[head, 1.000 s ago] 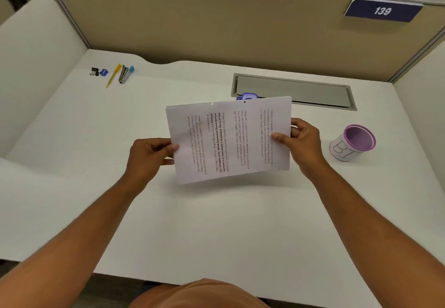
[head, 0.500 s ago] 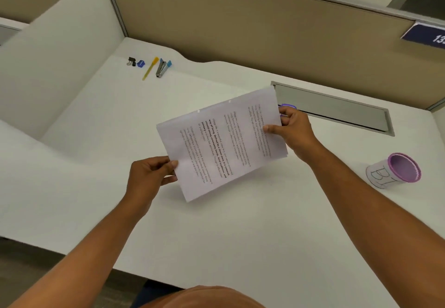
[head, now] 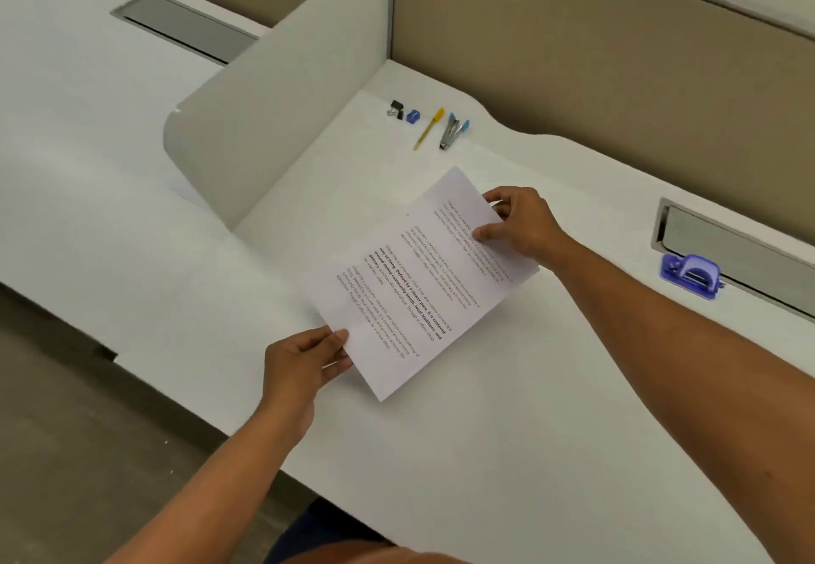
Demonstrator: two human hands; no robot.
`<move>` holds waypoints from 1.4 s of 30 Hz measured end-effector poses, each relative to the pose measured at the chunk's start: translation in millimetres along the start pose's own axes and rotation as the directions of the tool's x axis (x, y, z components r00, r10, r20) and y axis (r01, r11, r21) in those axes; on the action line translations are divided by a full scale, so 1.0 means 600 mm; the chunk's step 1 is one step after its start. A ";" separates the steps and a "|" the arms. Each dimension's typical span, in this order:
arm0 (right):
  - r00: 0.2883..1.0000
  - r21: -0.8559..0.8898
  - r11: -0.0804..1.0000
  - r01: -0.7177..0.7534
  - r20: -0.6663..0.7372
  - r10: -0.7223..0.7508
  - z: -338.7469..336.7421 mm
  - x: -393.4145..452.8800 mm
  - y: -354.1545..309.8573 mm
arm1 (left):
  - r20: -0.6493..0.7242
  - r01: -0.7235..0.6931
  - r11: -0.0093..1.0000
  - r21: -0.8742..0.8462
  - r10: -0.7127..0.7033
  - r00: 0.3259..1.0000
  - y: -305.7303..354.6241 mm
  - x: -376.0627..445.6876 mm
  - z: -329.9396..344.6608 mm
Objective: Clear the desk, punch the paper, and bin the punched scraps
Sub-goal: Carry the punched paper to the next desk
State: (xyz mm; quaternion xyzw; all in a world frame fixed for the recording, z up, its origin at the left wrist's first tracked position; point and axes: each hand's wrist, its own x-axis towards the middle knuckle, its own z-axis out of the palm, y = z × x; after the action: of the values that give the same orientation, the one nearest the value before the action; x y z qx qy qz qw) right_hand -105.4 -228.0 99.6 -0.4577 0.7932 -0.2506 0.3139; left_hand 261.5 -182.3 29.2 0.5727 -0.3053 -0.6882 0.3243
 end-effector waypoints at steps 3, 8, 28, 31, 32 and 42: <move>0.997 -0.067 0.997 0.045 0.063 -0.041 0.063 0.053 -0.045 | -0.081 0.012 0.998 -0.056 -0.016 0.997 0.004 0.014 -0.039; 0.988 -0.159 0.983 0.094 0.134 -0.073 0.151 0.118 -0.102 | -0.163 0.028 0.995 -0.095 -0.044 0.986 0.009 0.032 -0.080; 0.995 -0.282 0.955 0.093 0.067 -0.077 0.233 0.151 -0.130 | -0.210 0.079 0.809 0.583 0.056 0.976 0.071 0.053 -0.146; 0.979 0.028 0.997 -0.070 -0.188 0.074 0.226 0.077 -0.126 | -0.105 -0.141 0.684 0.716 0.305 0.946 0.141 0.099 -0.130; 0.959 0.149 0.978 -0.143 -0.224 0.174 0.226 0.042 -0.121 | -0.071 -0.196 0.654 0.731 0.358 0.931 0.164 0.123 -0.118; 0.748 0.742 0.477 -0.471 0.050 0.662 0.282 -0.127 -0.078 | 0.154 -0.251 0.527 0.812 0.221 0.963 0.246 0.313 -0.002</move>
State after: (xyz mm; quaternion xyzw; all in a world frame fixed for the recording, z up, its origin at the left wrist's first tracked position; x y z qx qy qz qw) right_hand 73.9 -200.5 37.6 0.0273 0.7684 -0.4724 0.4308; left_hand 251.7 -420.7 35.1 0.5996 -0.6708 -0.4239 0.1041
